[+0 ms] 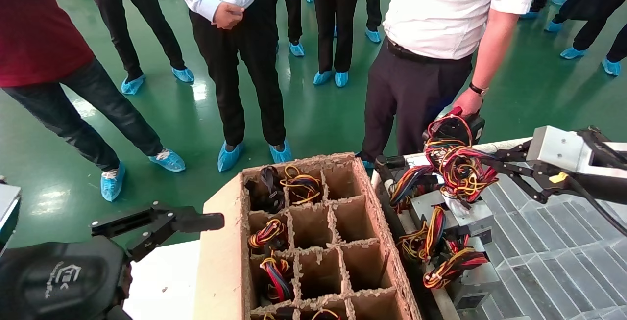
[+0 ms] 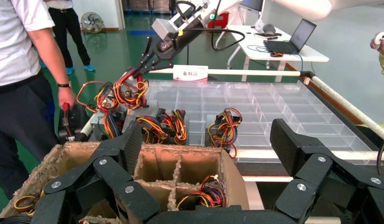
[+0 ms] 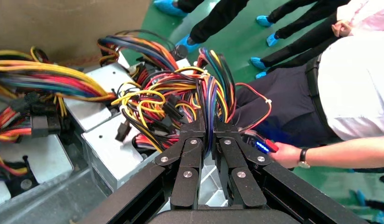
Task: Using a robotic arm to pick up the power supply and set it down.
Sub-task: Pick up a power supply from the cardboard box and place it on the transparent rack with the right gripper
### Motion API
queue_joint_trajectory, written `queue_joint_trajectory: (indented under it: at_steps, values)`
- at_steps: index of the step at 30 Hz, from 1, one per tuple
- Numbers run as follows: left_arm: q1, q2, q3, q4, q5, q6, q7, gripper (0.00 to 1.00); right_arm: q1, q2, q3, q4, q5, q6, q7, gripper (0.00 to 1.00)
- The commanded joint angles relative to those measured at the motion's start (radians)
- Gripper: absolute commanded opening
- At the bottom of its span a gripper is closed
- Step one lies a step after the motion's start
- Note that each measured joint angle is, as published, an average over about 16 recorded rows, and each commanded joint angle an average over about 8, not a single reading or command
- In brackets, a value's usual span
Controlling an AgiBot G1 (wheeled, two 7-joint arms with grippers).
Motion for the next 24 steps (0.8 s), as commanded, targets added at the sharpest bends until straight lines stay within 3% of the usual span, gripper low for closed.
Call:
queue_joint_trajectory:
  at_steps: [1, 24]
  values:
    - [0.000, 0.000, 0.000, 0.000, 0.000, 0.000, 0.000, 1.00, -0.004, 0.000, 0.009, -0.018, 0.017, 0.003, -0.012, 0.00]
    - [0.000, 0.000, 0.000, 0.000, 0.000, 0.000, 0.000, 1.00, -0.093, -0.037, 0.121, -0.231, 0.243, -0.011, -0.145, 0.00]
